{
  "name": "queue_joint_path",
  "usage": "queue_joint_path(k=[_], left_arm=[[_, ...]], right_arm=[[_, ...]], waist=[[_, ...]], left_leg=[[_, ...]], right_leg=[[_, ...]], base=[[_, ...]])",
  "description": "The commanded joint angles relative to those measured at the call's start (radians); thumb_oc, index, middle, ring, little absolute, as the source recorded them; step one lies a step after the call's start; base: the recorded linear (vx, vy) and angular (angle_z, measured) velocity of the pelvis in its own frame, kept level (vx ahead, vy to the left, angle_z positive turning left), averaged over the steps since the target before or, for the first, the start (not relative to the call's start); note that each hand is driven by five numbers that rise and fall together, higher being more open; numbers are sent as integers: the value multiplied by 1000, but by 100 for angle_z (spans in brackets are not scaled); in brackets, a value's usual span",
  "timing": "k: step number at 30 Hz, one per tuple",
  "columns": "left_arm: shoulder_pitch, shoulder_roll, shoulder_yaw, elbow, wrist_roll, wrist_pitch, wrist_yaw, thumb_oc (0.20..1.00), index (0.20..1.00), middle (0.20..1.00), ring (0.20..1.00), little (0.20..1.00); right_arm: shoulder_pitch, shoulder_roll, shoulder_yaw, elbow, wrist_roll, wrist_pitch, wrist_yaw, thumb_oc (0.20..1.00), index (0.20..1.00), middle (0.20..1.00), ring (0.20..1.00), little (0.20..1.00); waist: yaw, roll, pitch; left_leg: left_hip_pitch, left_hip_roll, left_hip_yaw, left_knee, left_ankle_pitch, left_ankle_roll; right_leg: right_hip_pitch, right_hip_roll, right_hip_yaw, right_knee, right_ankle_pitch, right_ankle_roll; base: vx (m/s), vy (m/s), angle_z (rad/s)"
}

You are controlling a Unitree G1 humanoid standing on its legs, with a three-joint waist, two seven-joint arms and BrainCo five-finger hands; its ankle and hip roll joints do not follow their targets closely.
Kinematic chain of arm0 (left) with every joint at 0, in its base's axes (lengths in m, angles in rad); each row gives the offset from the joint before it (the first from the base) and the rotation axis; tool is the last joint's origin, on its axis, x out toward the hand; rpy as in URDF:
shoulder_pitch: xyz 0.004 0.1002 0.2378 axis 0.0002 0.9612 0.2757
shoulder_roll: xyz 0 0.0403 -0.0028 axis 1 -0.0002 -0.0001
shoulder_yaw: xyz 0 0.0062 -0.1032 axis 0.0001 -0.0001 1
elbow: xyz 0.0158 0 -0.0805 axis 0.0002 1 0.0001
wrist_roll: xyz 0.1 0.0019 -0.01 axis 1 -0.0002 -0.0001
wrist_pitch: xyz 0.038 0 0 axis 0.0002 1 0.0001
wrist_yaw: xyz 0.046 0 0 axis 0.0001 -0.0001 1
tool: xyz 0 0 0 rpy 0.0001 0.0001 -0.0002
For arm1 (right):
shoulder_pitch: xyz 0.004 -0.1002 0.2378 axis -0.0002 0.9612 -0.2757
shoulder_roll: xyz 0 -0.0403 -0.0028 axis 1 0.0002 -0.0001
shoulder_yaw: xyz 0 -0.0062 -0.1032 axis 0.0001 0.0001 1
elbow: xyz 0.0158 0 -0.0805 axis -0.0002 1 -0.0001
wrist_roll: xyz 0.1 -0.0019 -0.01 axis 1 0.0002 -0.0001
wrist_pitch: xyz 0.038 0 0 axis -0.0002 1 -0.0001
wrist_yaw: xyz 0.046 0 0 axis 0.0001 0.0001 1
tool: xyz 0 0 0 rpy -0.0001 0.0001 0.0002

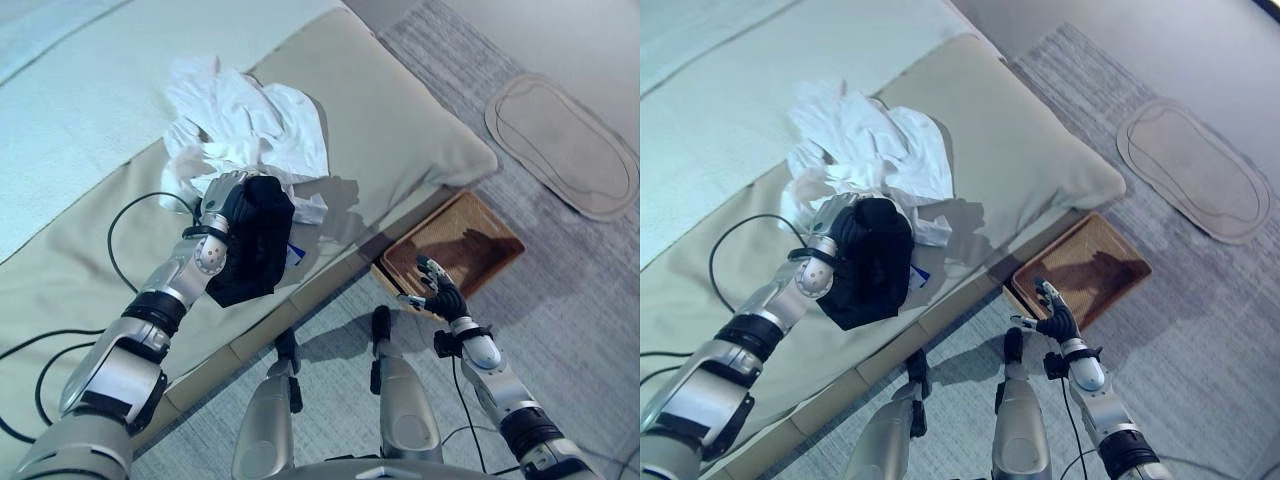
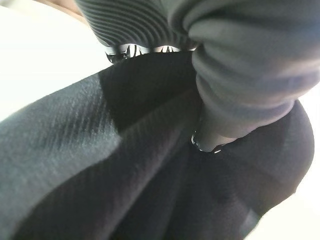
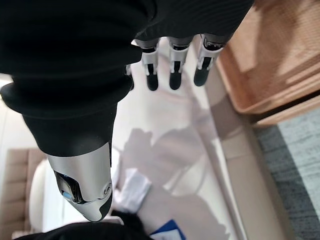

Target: Pick up clothes into the bucket

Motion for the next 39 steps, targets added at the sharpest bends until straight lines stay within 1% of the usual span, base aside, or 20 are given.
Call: queue_joint_path(k=[1,2,4,5,6,8,11,13,14,15,18,20,25,29,30,31,33,36,39], left_arm=[[-65,8,66,56,-10,16,82,1000,1000,1000,1000,1000],[-61,13,82,58,-10,26,95,1000,1000,1000,1000,1000],[-54,17,95,43,-13,29,97,1000,1000,1000,1000,1000],[-33,12,137,37,-47,29,113,1000,1000,1000,1000,1000],[-32,12,138,36,-47,29,113,1000,1000,1000,1000,1000],[-6,8,182,40,-81,23,136,1000,1000,1000,1000,1000],[70,-7,276,-13,-152,9,177,1000,1000,1000,1000,1000],[132,-15,348,-54,-183,-12,225,1000,1000,1000,1000,1000],[160,-19,384,-65,-191,-33,273,1000,1000,1000,1000,1000],[185,-27,404,-68,-199,-35,295,1000,1000,1000,1000,1000],[278,-59,477,-136,-228,-79,372,1000,1000,1000,1000,1000],[302,-74,483,-136,-246,-99,389,1000,1000,1000,1000,1000],[339,-116,457,-116,-271,-111,396,1000,1000,1000,1000,1000],[322,-145,403,-68,-278,-112,388,1000,1000,1000,1000,1000],[308,-160,371,-40,-284,-111,379,1000,1000,1000,1000,1000],[307,-160,370,-39,-284,-111,379,1000,1000,1000,1000,1000],[286,-171,330,-11,-281,-111,368,1000,1000,1000,1000,1000],[274,-170,314,-6,-271,-112,367,1000,1000,1000,1000,1000],[235,-151,273,7,-240,-104,374,1000,1000,1000,1000,1000]], right_arm=[[43,-29,7,-110,29,-64,-15,1000,1000,1000,1000,1000],[46,-32,1,-117,30,-65,-21,1000,1000,1000,1000,1000],[50,-34,-4,-124,32,-64,-22,1000,1000,1000,1000,1000],[53,-34,-12,-130,31,-65,-25,1000,1000,1000,1000,1000],[53,-35,-12,-130,31,-64,-25,1000,1000,1000,1000,1000],[52,-33,-13,-133,33,-66,-28,1000,1000,1000,1000,1000],[58,-31,-22,-147,38,-71,-31,1000,1000,1000,1000,1000],[59,-28,-27,-150,42,-75,-35,1000,1000,1000,1000,1000],[60,-25,-25,-152,46,-81,-37,1000,1000,1000,1000,1000],[58,-24,-21,-151,51,-85,-39,1000,1000,1000,1000,1000],[49,-22,-15,-154,68,-101,-55,1000,1000,1000,1000,1000],[41,-17,-10,-146,74,-103,-66,1000,1000,1000,1000,1000],[26,-17,0,-147,77,-110,-83,1000,1000,1000,1000,1000],[6,-18,8,-141,77,-113,-102,1000,1000,1000,1000,1000],[-6,-18,15,-145,76,-116,-111,1000,1000,1000,1000,1000],[-6,-18,14,-145,76,-116,-111,1000,1000,1000,1000,1000],[-19,-18,18,-156,76,-118,-121,1000,1000,1000,1000,1000],[-23,-22,18,-161,74,-120,-123,1000,1000,1000,1000,1000],[-32,-29,9,-174,70,-128,-143,1000,1000,1000,1000,1000]], waist=[[2,-44,-72],[0,-48,-59],[1,-49,-55],[4,-49,-41],[3,-49,-42],[6,-50,-32],[19,-51,-18],[26,-55,-13],[33,-57,-8],[36,-59,-8],[52,-65,-1],[61,-68,3],[71,-73,19],[71,-77,30],[70,-80,35],[70,-80,35],[65,-83,43],[63,-84,44],[52,-83,41]], left_leg=[[-112,26,-20,144,-58,18],[-130,24,-20,157,-61,17],[-142,24,-20,167,-63,17],[-160,23,-24,179,-65,16],[-163,23,-25,181,-65,16],[-179,21,-26,194,-68,15],[-203,22,-33,230,-85,15],[-226,19,-37,247,-88,14],[-233,21,-39,262,-98,12],[-241,21,-40,270,-101,12],[-265,21,-47,286,-105,10],[-271,21,-49,287,-104,11],[-289,19,-56,308,-109,15],[-320,17,-62,327,-113,17],[-345,17,-63,345,-114,19],[-347,17,-63,346,-115,19],[-390,18,-65,382,-120,22],[-411,18,-66,398,-125,24],[-492,18,-71,457,-137,28]], right_leg=[[-73,-74,34,53,41,72],[-90,-77,34,65,40,71],[-99,-80,33,72,39,71],[-112,-82,33,82,38,69],[-113,-82,33,84,37,69],[-127,-83,30,98,33,67],[-142,-84,26,125,19,62],[-159,-86,25,140,15,60],[-163,-83,26,151,5,58],[-171,-83,25,160,2,57],[-192,-81,22,177,-5,53],[-195,-80,18,179,-8,51],[-209,-81,12,199,-15,46],[-240,-79,14,220,-21,41],[-260,-78,14,236,-26,39],[-261,-78,14,237,-26,39],[-303,-74,21,271,-33,35],[-324,-73,26,288,-37,34],[-404,-73,40,348,-49,33]], base=[[-72,3,-11],[-73,4,-9],[-40,-4,-2],[-33,-2,1],[-36,-1,2],[-22,-6,4],[-7,-10,2],[-14,-18,5],[3,-18,8],[6,-21,6],[-5,-33,5],[0,-28,5],[-7,-10,5],[-29,-4,5],[-32,-6,3],[-51,-5,3],[-37,4,-1],[-14,3,1],[-49,17,2]])
